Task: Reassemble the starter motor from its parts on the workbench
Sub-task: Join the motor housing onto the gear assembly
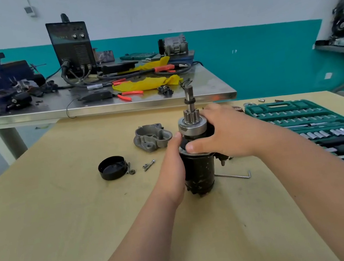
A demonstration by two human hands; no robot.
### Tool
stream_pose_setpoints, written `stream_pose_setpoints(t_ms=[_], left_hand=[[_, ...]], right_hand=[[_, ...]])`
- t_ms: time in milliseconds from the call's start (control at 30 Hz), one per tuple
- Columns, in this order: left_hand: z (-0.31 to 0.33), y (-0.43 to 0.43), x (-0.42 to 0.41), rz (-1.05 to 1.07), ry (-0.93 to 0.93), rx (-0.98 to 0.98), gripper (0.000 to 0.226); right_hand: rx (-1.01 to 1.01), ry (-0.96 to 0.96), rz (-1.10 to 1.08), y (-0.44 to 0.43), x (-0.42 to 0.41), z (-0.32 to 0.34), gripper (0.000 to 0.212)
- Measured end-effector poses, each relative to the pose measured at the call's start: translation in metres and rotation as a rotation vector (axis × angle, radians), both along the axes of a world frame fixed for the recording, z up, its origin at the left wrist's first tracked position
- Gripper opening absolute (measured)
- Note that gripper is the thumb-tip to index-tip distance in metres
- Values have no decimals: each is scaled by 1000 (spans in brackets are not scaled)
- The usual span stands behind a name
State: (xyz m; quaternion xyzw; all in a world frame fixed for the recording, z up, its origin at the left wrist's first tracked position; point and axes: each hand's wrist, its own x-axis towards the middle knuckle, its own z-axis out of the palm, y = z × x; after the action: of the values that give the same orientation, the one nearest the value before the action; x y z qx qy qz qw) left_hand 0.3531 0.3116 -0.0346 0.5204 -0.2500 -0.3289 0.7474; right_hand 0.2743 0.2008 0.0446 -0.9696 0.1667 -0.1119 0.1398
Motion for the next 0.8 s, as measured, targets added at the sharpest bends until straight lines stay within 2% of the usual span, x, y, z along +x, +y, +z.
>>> stream_pose_setpoints(t_ms=[100,200,267,300,333,400,467,533,667,767,800], left_hand=[[-2,0,-3,68,-74,-13,54],[-3,-1,-6,206,-71,6,41],[-3,3,-3,249,-44,-5,37],[-4,5,0,254,-30,1,37],[-5,9,5,272,-13,15,38],[-7,18,17,349,64,43,40],[-8,30,30,390,126,61,45],[-8,44,41,382,118,84,44],[-9,65,55,303,29,73,41],[-12,67,61,215,-10,65,41],[-11,67,61,181,-20,66,40]], right_hand=[[-27,-5,-9,7,-1,2,82],[-50,10,38,12,-4,3,75],[37,30,100,11,-8,7,73],[145,10,110,7,-9,11,71],[275,-43,96,1,-8,14,66],[460,-201,21,-17,2,16,42],[436,-295,-80,-37,30,5,19],[355,-225,-92,-47,72,-18,13],[361,119,16,-48,158,-74,24],[207,141,-21,-46,188,-96,4],[149,141,-43,-46,191,-98,13]])
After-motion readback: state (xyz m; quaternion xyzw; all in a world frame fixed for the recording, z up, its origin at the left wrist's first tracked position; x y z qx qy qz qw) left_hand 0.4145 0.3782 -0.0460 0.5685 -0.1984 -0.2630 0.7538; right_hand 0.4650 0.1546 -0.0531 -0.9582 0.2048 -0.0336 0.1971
